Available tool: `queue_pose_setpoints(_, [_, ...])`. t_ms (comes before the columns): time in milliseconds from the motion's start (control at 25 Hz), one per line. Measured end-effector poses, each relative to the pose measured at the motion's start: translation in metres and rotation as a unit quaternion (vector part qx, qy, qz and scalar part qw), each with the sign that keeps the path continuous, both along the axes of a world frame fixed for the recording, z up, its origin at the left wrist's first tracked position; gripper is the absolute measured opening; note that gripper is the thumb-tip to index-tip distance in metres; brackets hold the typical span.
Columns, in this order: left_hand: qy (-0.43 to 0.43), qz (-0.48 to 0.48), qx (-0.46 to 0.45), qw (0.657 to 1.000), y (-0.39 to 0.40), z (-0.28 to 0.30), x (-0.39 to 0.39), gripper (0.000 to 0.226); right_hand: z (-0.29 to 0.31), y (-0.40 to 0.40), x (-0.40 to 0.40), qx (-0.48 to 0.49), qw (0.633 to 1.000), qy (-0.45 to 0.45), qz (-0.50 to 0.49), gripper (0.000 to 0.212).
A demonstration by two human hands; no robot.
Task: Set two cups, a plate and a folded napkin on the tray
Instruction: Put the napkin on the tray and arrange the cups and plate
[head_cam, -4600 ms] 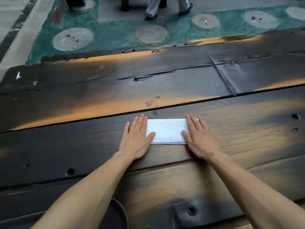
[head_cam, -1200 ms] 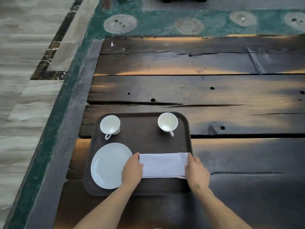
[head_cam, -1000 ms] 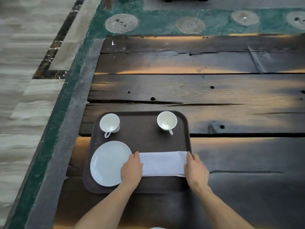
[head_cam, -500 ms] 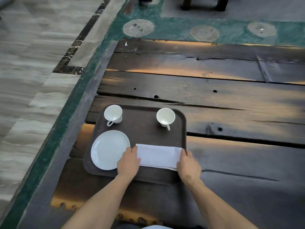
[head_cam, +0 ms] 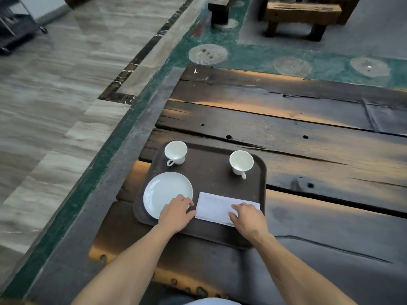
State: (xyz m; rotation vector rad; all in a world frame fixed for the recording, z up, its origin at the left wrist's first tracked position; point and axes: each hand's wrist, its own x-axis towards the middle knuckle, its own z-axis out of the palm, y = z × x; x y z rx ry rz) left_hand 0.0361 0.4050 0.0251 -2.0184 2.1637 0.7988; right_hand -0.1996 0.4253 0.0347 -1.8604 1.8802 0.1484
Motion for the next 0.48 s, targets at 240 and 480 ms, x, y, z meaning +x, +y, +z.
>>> queue_pose_setpoints(240, [0.016,-0.023,0.012,1.000,-0.018,0.000,0.060,0.033,0.001,-0.013,0.067,-0.003,1.000,-0.026,-0.018,0.037])
queue_pose_setpoints(480, [0.018,-0.068,-0.002,0.998,-0.053,-0.004,0.115,0.034,-0.003,-0.036,0.133,-0.022,0.998,-0.042,-0.041,0.033])
